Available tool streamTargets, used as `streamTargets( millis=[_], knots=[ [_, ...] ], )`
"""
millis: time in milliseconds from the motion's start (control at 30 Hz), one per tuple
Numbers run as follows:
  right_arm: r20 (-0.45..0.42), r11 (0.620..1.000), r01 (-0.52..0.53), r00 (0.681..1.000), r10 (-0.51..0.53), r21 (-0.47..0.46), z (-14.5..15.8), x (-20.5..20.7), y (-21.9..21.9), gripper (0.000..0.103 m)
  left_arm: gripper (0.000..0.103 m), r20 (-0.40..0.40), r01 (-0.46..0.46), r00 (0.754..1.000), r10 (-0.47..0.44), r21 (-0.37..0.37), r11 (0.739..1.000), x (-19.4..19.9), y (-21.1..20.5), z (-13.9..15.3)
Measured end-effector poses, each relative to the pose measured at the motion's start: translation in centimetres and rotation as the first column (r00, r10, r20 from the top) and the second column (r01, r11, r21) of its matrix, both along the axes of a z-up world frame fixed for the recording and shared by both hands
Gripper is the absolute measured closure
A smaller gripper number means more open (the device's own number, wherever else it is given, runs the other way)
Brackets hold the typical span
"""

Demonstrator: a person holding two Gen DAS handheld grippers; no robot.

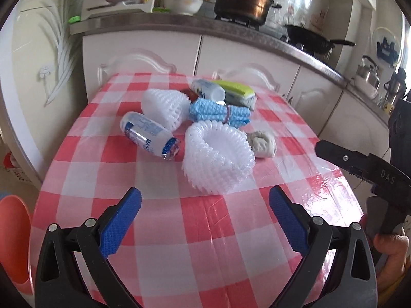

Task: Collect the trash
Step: 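Grasp the white foam net sleeve with the left tool while the right tool grasps the beige cloth bundle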

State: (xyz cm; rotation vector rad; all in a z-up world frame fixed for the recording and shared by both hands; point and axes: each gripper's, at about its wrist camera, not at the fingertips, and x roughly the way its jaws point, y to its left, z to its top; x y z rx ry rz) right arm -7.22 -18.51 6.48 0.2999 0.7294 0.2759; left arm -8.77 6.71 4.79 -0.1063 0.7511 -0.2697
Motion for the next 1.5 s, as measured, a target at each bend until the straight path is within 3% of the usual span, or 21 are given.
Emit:
streamTargets(
  millis=[367, 400, 500, 567, 767, 933, 1033, 1367, 1500],
  knots=[
    [-0.1, 0.994, -0.061, 0.992, 0.071, 0.092, -3.0, 6.5, 0.1, 0.005, 0.005, -0.047, -0.026, 0.999, 0.027, 0.033, 0.999, 4.6, -2.2, -1.4],
    [-0.109, 0.993, -0.061, 0.991, 0.072, 0.103, -3.3, 6.9, 0.0, 0.007, 0.006, -0.049, -0.028, 0.998, 0.031, 0.044, 0.999, 4.8, -2.4, -1.5],
    [-0.138, 0.988, -0.057, 0.987, 0.077, 0.141, -4.1, 8.1, -0.2, 0.028, 0.009, -0.046, -0.029, 0.998, 0.032, 0.064, 0.998, 5.3, -2.7, -1.7],
    [-0.148, 0.987, -0.057, 0.986, 0.08, 0.152, -4.4, 8.5, -0.1, 0.031, 0.019, -0.045, -0.026, 0.999, 0.029, 0.07, 0.997, 5.6, -2.9, -1.7],
    [-0.139, 0.986, -0.068, 0.986, 0.09, 0.153, -4.5, 8.8, 0.4, 0.033, 0.034, -0.073, -0.019, 0.997, 0.024, 0.071, 0.997, 6.2, -3.2, -2.3],
    [-0.139, 0.99, -0.069, 0.987, 0.086, 0.122, -4.7, 9.0, 1.0, 0.052, 0.044, -0.069, -0.018, 0.997, 0.022, 0.067, 0.998, 6.1, -3.1, -2.2],
    [-0.138, 0.991, -0.07, 0.987, 0.086, 0.116, -4.7, 8.9, 1.1, 0.059, 0.046, -0.073, -0.02, 0.997, 0.024, 0.06, 0.998, 6.0, -3.0, -2.2],
    [-0.111, 0.99, -0.075, 0.99, 0.089, 0.122, -4.5, 6.9, 1.6, 0.06, 0.053, -0.059, -0.019, 0.998, 0.021, 0.02, 1.0, 4.9, -2.3, -1.4],
    [-0.093, 0.991, -0.069, 0.992, 0.08, 0.117, -3.8, 5.7, 1.4, 0.068, 0.054, -0.042, -0.017, 0.999, 0.017, 0.01, 1.0, 4.0, -2.0, -0.9]
  ],
)
